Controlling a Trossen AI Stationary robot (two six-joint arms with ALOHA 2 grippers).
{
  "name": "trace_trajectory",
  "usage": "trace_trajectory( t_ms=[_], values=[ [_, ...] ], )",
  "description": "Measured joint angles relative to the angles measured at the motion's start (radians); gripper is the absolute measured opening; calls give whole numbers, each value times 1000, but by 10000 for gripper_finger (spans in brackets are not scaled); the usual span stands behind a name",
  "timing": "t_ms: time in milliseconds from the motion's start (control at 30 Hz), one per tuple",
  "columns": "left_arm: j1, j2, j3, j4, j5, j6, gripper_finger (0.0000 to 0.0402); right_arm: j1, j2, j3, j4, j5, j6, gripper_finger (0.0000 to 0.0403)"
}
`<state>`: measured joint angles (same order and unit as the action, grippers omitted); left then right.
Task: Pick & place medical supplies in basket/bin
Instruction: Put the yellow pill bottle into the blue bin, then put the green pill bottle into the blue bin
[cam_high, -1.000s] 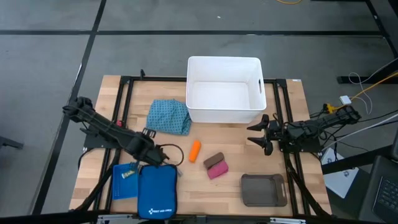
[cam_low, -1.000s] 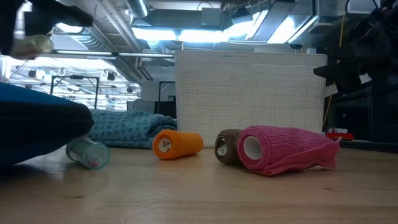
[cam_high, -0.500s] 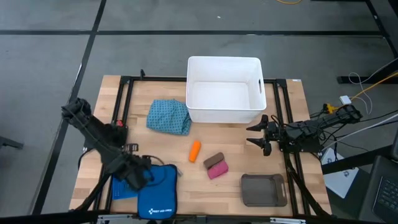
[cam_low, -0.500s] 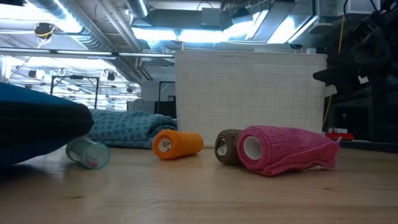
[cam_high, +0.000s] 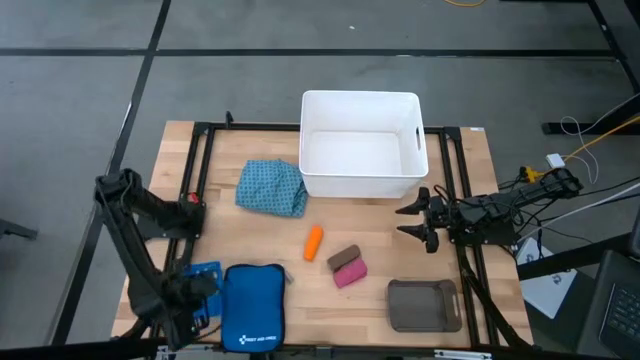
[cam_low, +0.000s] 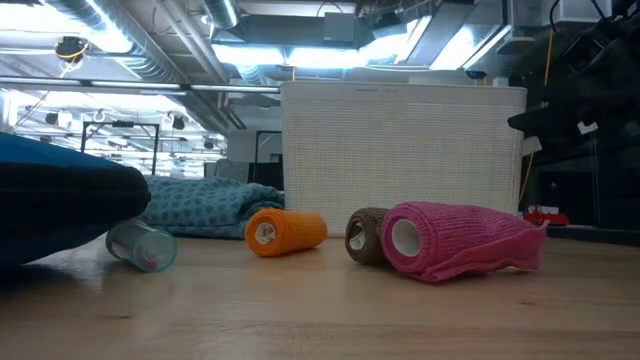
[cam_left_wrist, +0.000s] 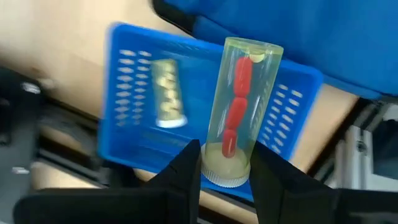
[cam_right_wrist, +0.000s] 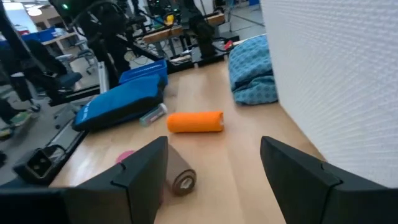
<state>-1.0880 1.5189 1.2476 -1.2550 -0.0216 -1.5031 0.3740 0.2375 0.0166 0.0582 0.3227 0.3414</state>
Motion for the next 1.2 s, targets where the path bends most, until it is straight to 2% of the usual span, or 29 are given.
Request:
trace_trajectory(
  t_ms=[200,367,600,800,967,1200],
  values=[
    [-58,72,0,91,-7,-77,90,1,0,0,-3,-10,19,256],
    [-72,121,0,85,-3,-102,101,1,0,0,-3,-10,18,256],
    [-71,132,1,-8,-2,-136,167,1,0,0,-3,-10,18,256],
    [-71,132,1,-20,23,-138,218,1,0,0,-3,-9,17,256],
    [-54,132,1,-62,-11,-104,230,1,0,0,-3,-9,14,255],
    [28,128,1,-144,-30,49,223,1,0,0,-3,-9,15,255]
  ],
)
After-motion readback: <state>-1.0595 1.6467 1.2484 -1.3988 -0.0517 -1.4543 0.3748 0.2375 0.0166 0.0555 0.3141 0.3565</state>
